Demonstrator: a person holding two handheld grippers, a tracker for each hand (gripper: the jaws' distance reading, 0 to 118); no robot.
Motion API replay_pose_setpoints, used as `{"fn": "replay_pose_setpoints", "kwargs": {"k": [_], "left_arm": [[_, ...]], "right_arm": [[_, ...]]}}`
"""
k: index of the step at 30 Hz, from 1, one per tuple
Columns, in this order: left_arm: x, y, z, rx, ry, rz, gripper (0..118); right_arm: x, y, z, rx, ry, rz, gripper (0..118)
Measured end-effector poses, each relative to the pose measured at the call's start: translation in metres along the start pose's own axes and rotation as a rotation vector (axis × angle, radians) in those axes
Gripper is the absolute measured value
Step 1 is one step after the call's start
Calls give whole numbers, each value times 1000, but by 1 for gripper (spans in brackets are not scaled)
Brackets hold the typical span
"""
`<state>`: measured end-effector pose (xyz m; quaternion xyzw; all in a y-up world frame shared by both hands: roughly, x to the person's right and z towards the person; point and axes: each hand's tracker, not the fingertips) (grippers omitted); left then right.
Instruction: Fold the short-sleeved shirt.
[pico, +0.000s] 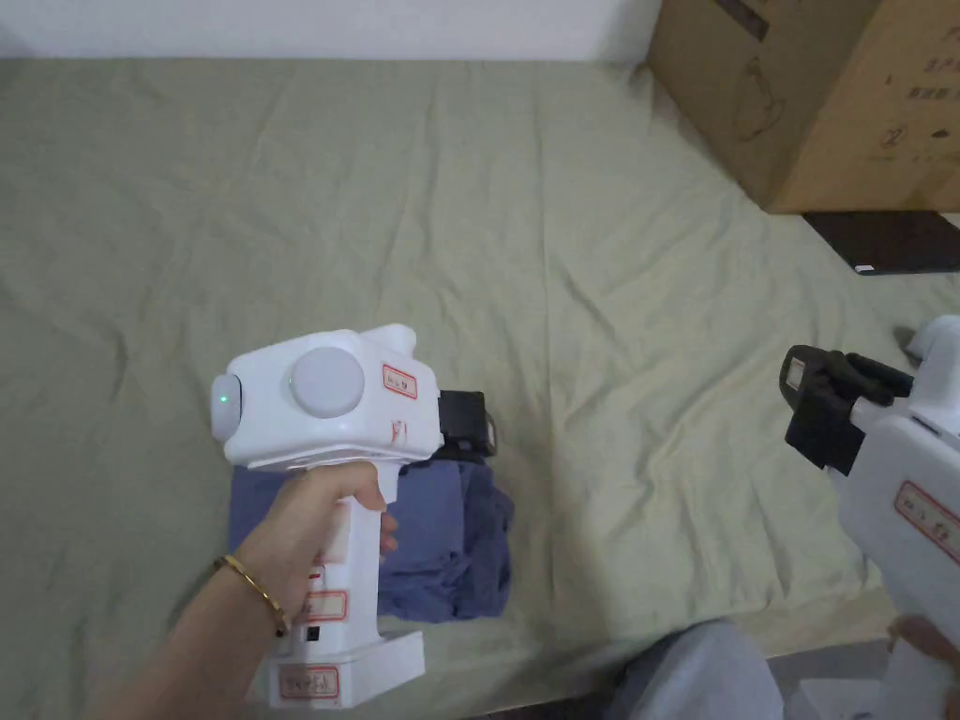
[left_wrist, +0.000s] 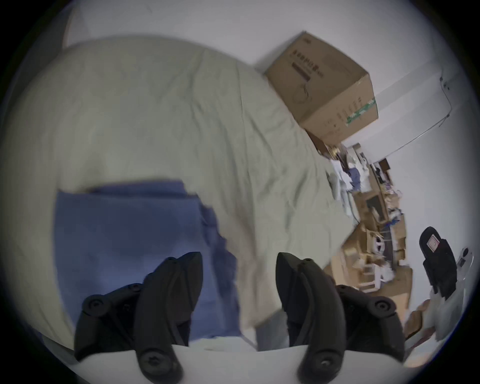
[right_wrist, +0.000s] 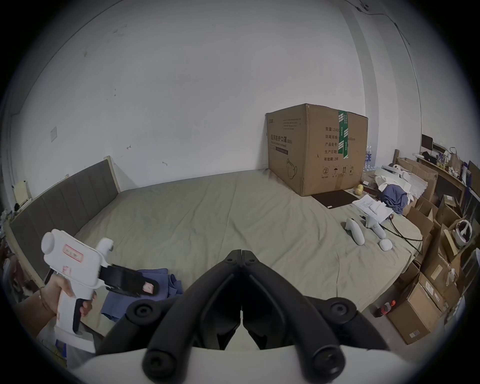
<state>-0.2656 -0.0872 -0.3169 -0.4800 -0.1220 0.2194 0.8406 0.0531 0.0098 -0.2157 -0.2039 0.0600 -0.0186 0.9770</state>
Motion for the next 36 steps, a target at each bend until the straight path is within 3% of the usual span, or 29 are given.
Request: {"fn": "replay_pose_setpoints", "kwargs": {"k": [1, 2, 3, 8, 13, 17, 20, 24, 27, 32, 36], "left_arm": [[-1, 1, 5, 62, 72, -32, 33], [-2, 0, 8, 119, 146, -60, 7], [-4, -3, 7, 152, 204, -78, 3], [-10, -33, -22, 5, 89, -73, 3], [1, -75, -69, -102, 174, -205, 3], [-6, -78, -72, -50, 159, -102, 3], [3, -72, -60, -50, 160, -124, 3], [21, -60, -10, 153, 90, -257, 3], [23, -51, 39, 367, 177, -346, 3], [-7, -49, 99, 626, 303, -303, 3], [-32, -58, 125, 717, 439, -260, 3]], "right_arm": [[0, 0, 0, -1, -1, 0, 0], [-1, -1, -1, -1, -1, 1, 0], [-1, -1, -1, -2, 0, 1, 0], [-4, -6, -6, -17, 7, -4, 0], [-6, -8, -6, -28, 14, -13, 0], [-10, -8, -2, -26, 18, 0, 0], [-15, -7, -3, -25, 30, -6, 0], [-26, -1, -3, -13, 50, 2, 0], [-43, 7, -4, 16, 78, 27, 0], [-94, 16, -17, 105, 104, 42, 0], [-146, 7, -43, 111, 161, 48, 0]]}}
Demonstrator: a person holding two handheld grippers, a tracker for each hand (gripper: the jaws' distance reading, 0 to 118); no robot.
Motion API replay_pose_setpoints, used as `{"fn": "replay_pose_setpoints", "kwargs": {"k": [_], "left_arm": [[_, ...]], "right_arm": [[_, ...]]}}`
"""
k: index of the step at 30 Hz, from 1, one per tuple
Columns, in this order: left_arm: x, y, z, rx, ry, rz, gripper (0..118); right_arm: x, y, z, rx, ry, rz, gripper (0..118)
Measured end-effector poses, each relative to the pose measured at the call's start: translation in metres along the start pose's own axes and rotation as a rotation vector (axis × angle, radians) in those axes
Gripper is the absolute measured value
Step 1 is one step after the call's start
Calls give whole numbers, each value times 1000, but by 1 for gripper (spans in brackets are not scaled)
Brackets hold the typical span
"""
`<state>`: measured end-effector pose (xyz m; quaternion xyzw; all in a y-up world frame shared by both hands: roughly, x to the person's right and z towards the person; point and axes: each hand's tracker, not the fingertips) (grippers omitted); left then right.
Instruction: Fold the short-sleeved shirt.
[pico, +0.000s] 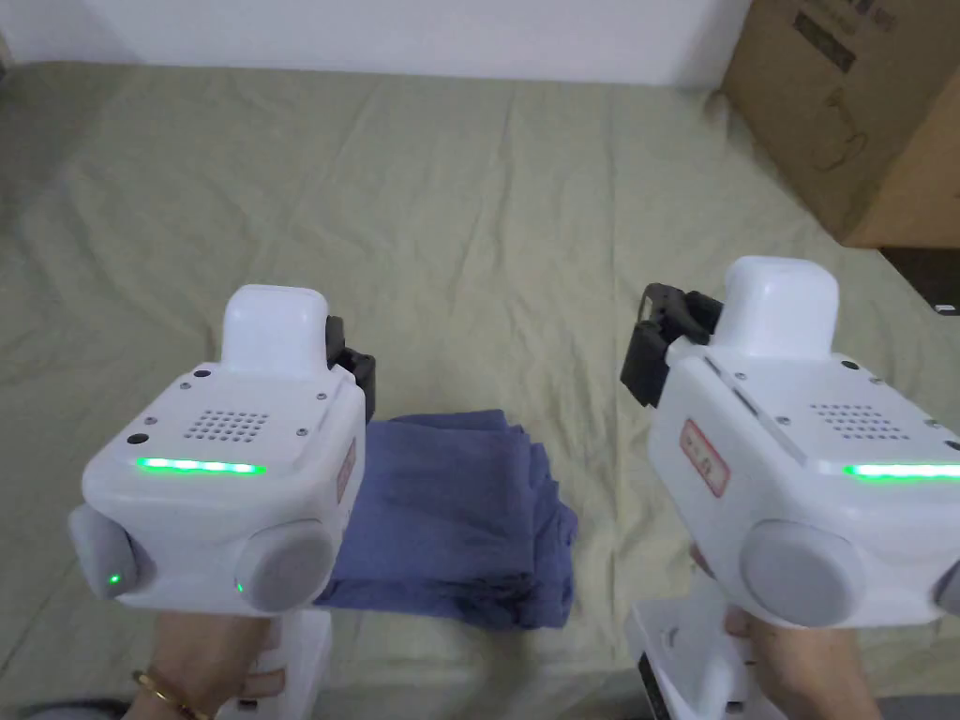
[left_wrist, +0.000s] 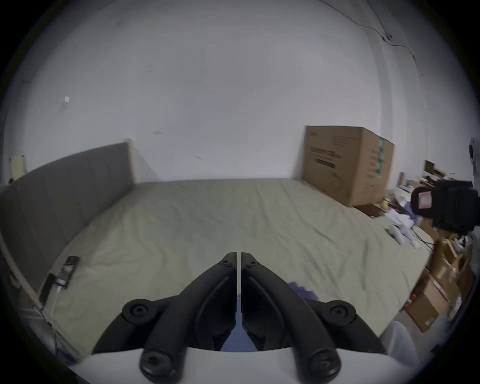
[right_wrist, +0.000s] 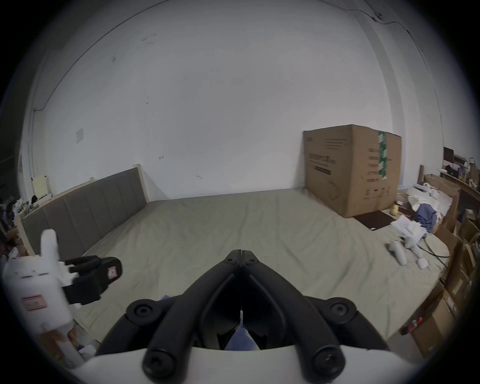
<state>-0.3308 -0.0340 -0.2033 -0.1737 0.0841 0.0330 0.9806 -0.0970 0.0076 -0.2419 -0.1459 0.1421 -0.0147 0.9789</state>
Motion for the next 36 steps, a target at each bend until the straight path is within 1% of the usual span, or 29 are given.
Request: {"fn": "replay_pose_setpoints", "kwargs": {"k": [2, 5, 6, 7, 9, 11, 14, 16, 17, 18, 19, 20, 21, 22, 23, 25, 27, 30, 32, 34, 36], "left_arm": [[-13, -2, 7, 19, 30, 6, 3], [-27, -6, 21, 34, 66, 13, 3], [-31, -6, 23, 36, 75, 15, 3], [-36, -7, 27, 37, 83, 18, 3], [-43, -9, 30, 38, 101, 23, 3], [-49, -10, 30, 27, 118, 36, 3], [-54, -12, 23, 6, 120, 66, 3], [-58, -12, 17, -26, 112, 91, 3], [-60, -13, 13, -38, 95, 109, 14], [-62, -12, 8, -52, 73, 130, 30], [-65, -11, 0, -80, 51, 152, 54], [-68, -10, -11, -127, 21, 189, 91], [-72, -10, -21, -164, -2, 223, 110], [-77, -10, -32, -209, -29, 260, 118], [-82, -12, -43, -244, -73, 304, 118], [-93, -19, -71, -400, -129, 361, 118], [-105, -34, -102, -575, -223, 431, 118], [-121, -71, -141, -846, -440, 612, 118], [-126, -95, -157, -987, -542, 703, 118], [-123, -108, -158, -996, -604, 721, 117], [-121, -112, -158, -949, -640, 722, 117]], "right_arm": [[-23, -19, -25, -22, 41, 5, 0], [-48, -65, -64, -177, 65, -9, 0], [-53, -81, -75, -232, 63, -7, 0], [-58, -100, -88, -299, 52, 9, 0], [-63, -131, -106, -381, 14, 49, 0], [-65, -154, -120, -467, 4, 54, 0], [-67, -181, -133, -541, -26, 76, 0], [-70, -185, -133, -509, -28, 96, 0], [-72, -183, -134, -505, -34, 114, 0], [-72, -182, -136, -516, -33, 122, 0], [-70, -182, -136, -515, -28, 120, 0], [-66, -182, -136, -516, -19, 111, 0], [-65, -180, -133, -515, -13, 100, 0], [-64, -179, -133, -518, -6, 91, 0], [-63, -178, -133, -522, -1, 88, 0], [-62, -176, -132, -527, 9, 88, 0], [-62, -176, -131, -528, 15, 85, 0], [-62, -175, -130, -527, 21, 88, 0], [-60, -174, -130, -531, 27, 87, 0], [-58, -174, -132, -536, 34, 84, 0], [-57, -174, -132, -538, 38, 70, 0]]}}
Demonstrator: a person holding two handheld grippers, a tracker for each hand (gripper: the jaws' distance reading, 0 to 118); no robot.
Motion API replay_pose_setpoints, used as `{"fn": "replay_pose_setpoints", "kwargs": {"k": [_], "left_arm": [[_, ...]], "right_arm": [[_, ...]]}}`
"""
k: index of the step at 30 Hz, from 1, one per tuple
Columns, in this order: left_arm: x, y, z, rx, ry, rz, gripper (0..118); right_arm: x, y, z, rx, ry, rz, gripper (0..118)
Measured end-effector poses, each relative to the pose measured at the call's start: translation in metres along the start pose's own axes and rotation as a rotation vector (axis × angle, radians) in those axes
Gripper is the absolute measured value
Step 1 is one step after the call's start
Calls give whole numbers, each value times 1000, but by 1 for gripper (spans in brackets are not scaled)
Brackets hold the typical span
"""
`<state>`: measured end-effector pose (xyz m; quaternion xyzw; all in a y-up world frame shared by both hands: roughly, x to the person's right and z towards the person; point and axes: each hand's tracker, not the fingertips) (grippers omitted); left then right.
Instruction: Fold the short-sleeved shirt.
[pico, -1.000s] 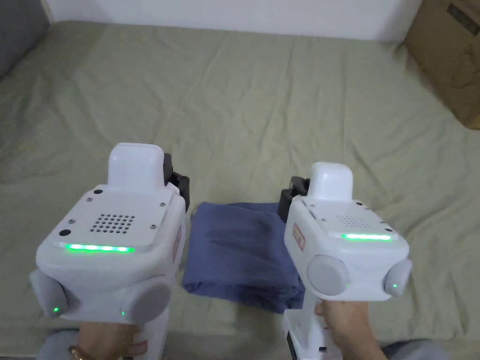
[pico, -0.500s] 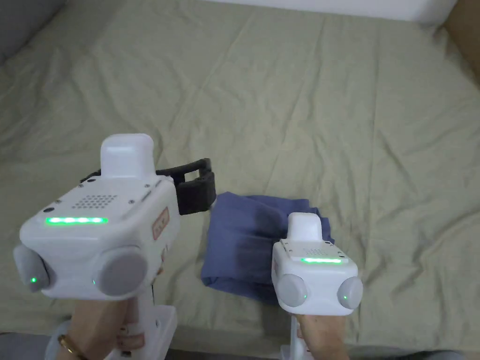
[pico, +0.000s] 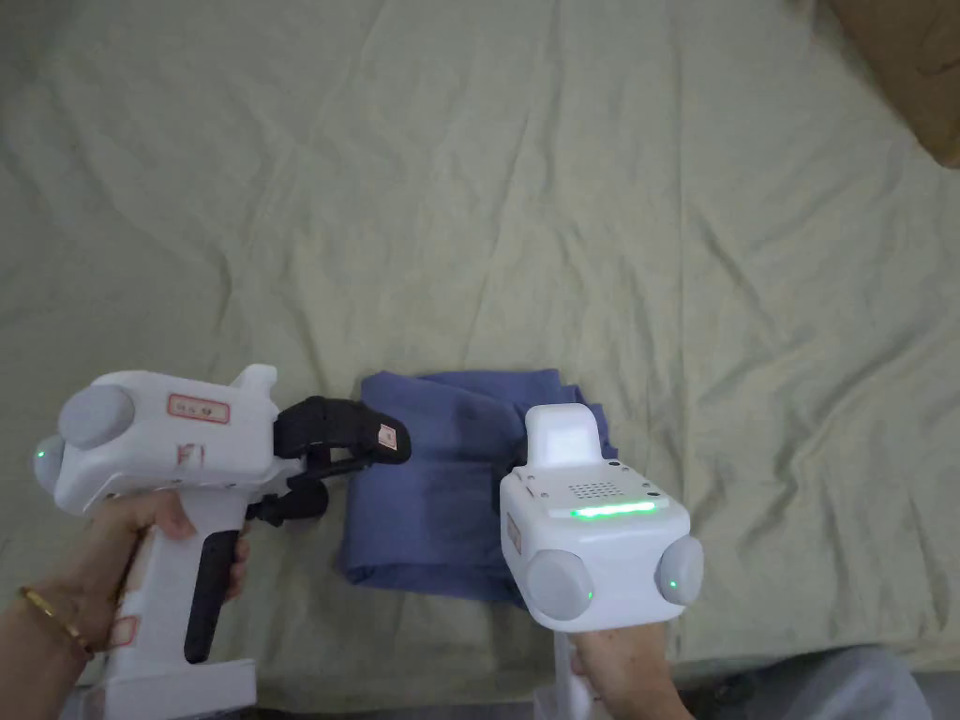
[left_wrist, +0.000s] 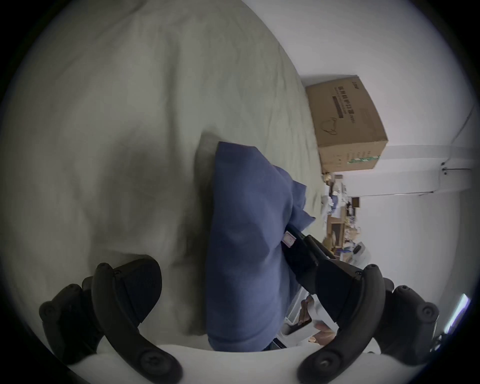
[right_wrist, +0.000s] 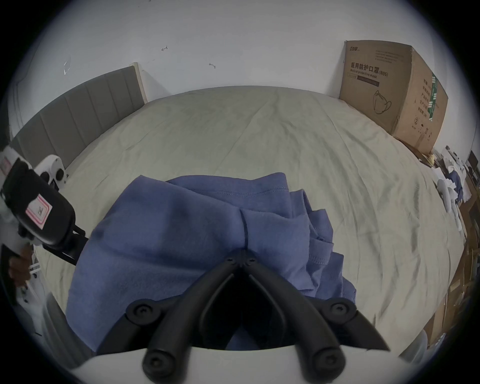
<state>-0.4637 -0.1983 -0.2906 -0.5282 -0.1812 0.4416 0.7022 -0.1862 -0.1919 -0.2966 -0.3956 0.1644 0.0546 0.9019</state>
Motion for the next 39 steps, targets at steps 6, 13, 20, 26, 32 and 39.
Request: {"fn": "replay_pose_setpoints", "kwargs": {"k": [6, 13, 20, 26, 32, 39], "left_arm": [[-17, 16, -22, -52, -183, 27, 98], [-1, 15, -32, -56, -43, 15, 28], [56, 3, -2, -15, 102, -80, 22], [60, 9, 86, 26, 348, -217, 21], [12, 39, 184, 119, 702, -208, 21], [-37, 67, 248, 232, 1113, -103, 27]], "right_arm": [[0, 1, 1, 0, 7, 1, 0], [5, 9, 2, -30, 30, -36, 0], [30, 51, 58, 82, 86, -133, 0], [52, 73, 126, 228, 116, -69, 0], [59, 69, 149, 262, 124, -52, 0], [59, 64, 149, 249, 95, -68, 0]]}}
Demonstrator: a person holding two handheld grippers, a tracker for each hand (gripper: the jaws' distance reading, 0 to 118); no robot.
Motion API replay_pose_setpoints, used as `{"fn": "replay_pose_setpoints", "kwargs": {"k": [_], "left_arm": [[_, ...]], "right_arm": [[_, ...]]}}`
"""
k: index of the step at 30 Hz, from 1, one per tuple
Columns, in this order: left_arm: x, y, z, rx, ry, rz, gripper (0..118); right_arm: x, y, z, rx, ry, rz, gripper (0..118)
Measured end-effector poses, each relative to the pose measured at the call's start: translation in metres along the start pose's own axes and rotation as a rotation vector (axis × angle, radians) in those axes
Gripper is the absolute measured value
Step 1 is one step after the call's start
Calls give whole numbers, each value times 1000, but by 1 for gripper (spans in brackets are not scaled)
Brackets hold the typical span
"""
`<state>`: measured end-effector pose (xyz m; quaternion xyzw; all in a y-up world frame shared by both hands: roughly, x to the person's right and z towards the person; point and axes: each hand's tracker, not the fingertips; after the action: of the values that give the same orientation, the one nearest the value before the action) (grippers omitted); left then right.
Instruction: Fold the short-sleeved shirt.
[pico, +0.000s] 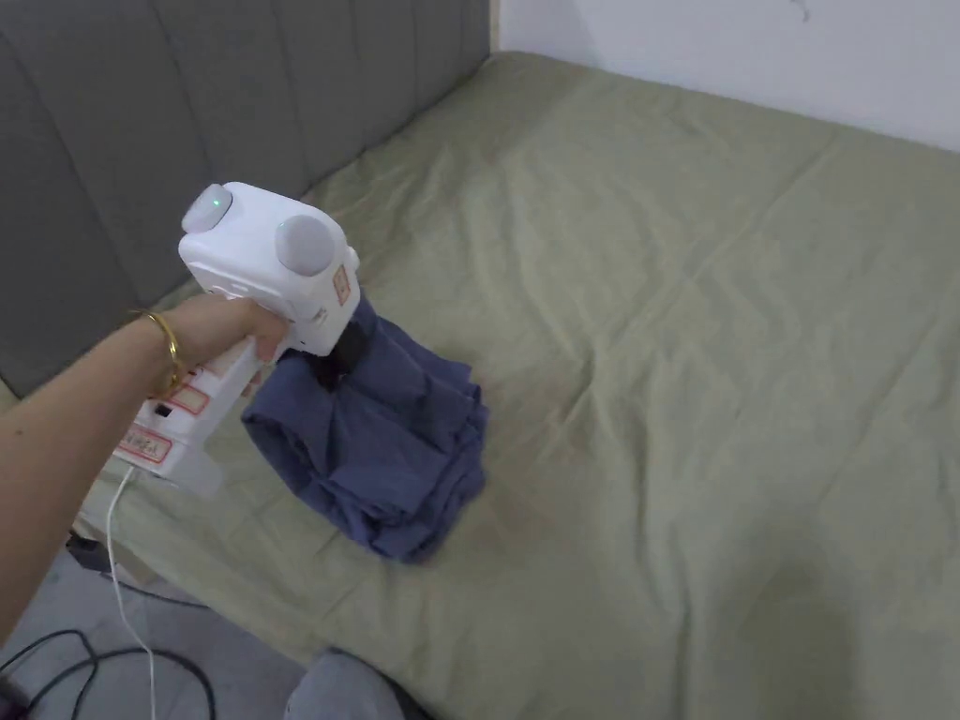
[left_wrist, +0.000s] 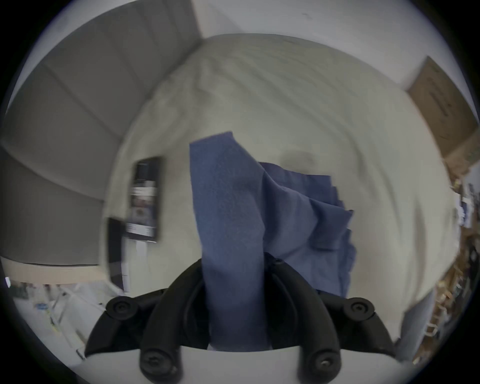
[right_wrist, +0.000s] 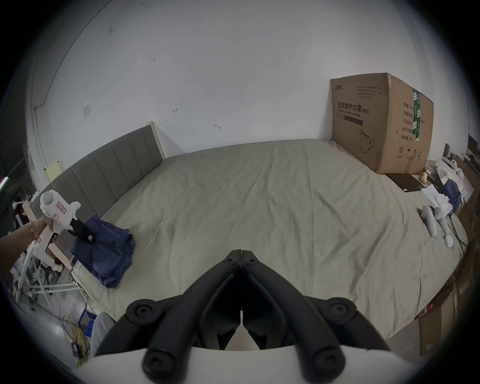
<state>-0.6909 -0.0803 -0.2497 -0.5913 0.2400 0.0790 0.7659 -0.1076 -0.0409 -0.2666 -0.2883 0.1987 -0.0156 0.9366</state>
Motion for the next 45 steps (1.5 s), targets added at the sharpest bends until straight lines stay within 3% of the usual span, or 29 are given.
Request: {"fn": "replay_pose_setpoints", "kwargs": {"k": [3, 6, 7, 10, 11, 17, 22, 26, 30, 40, 45], "left_arm": [[-6, 2, -7, 24, 235, -83, 51], [-3, 1, 2, 122, 388, -84, 48], [-2, 3, 12, 208, 364, -28, 42], [7, 0, 54, 409, 260, 79, 8], [12, 0, 73, 502, 241, 82, 2], [69, -17, 195, 993, 122, 8, 0], [124, -41, 261, 1245, -47, 38, 0], [174, -61, 268, 1272, -217, 58, 0], [220, -86, 241, 1222, -284, 39, 0], [268, -141, 171, 1072, -371, -32, 0], [274, -158, 160, 1055, -338, -70, 0]], "right_arm": [[2, 0, 0, -5, -13, -6, 0], [5, 5, 2, 4, -28, -11, 0], [6, 7, 3, 12, -33, -14, 0], [9, 16, 6, 42, -48, 1, 0], [10, 20, 8, 58, -58, 15, 0], [17, 54, 40, 245, -116, 84, 0], [21, 87, 72, 398, -171, 157, 0], [23, 104, 92, 477, -190, 166, 0], [29, 104, 96, 507, -204, 167, 0], [36, 52, 75, 429, -230, 167, 0], [43, 27, 69, 367, -232, 142, 0]]}}
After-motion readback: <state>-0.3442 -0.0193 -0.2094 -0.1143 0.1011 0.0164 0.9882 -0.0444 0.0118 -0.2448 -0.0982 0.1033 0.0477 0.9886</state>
